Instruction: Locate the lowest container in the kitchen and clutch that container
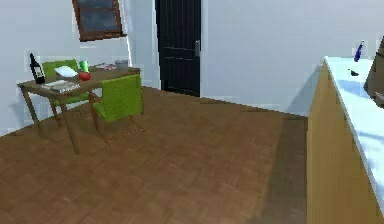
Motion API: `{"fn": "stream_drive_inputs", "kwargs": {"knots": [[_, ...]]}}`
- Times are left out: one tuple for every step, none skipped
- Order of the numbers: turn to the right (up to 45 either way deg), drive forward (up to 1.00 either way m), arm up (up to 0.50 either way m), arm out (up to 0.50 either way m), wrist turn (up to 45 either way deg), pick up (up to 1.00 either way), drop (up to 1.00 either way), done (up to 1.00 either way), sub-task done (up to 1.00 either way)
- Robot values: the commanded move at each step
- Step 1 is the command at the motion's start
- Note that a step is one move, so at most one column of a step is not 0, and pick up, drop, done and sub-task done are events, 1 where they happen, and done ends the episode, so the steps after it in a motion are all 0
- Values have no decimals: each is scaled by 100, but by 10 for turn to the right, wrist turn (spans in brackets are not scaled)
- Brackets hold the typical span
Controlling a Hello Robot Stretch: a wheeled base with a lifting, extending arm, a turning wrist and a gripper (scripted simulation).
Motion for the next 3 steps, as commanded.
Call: {"fn": "stream_drive_inputs", "kwargs": {"knots": [[0,100,0,0,0,0,0,0,0],[0,100,0,0,0,0,0,0,0],[30,0,0,0,0,0,0,0,0]]}}
